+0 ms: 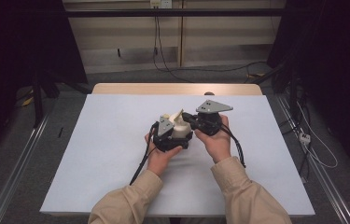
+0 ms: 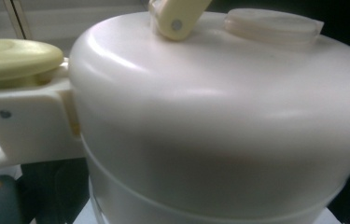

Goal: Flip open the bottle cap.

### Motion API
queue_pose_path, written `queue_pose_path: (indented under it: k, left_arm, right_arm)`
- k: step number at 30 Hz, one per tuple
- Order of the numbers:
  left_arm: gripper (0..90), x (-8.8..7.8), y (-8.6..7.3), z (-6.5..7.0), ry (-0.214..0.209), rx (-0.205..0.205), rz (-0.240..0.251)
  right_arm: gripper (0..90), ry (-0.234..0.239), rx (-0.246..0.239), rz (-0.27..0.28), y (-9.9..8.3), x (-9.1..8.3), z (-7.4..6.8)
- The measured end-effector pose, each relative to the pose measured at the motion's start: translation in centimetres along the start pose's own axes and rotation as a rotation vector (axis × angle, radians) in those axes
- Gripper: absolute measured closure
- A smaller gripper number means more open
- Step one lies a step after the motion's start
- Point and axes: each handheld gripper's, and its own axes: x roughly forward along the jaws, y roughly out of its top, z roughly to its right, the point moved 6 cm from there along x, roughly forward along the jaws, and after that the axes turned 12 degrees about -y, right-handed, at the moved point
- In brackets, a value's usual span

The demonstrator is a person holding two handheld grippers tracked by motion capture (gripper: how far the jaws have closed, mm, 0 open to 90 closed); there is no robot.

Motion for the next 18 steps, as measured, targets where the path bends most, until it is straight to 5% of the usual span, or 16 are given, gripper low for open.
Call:
queue_pose_path:
  k: [18]
  left_arm:
    - [5.1, 0.00, 0.00, 0.01, 0.001, 0.000, 0.000]
  right_arm:
    - [90.0, 0.006, 0.006, 0.004, 0.13, 0.35, -0.23]
